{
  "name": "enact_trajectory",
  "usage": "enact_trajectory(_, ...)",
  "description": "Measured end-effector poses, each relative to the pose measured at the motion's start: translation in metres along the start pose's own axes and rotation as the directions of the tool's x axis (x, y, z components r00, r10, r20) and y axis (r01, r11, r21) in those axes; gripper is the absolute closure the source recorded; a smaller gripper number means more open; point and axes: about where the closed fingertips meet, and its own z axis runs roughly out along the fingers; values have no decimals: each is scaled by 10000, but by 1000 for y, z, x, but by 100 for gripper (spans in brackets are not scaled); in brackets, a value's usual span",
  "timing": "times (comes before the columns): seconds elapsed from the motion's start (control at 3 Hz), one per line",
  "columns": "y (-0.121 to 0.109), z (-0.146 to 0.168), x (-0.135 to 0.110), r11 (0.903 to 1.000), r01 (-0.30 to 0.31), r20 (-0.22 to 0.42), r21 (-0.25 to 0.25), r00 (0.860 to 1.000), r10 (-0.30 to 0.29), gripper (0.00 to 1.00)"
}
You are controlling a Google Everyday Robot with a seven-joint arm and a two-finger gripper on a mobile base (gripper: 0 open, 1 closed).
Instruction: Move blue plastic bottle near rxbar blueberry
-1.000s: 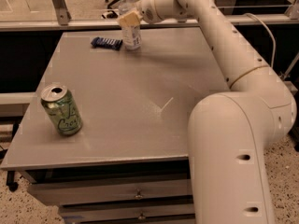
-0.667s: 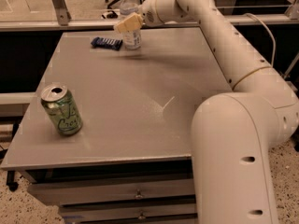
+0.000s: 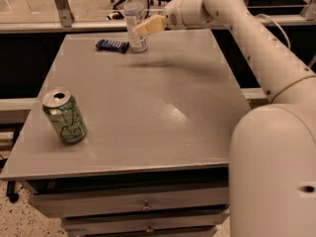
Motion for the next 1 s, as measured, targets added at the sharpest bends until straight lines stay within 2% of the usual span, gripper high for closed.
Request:
enact_trajectory(0.33, -21, -66, 6, 9961, 49, 562, 884, 9984, -99, 0)
enact_trajectory(0.67, -29, -146, 22, 9894, 25, 991, 1452, 9949, -171, 0)
enact_trajectory(1.0, -44, -182, 37, 9814, -111, 978, 1916, 9952, -78, 0)
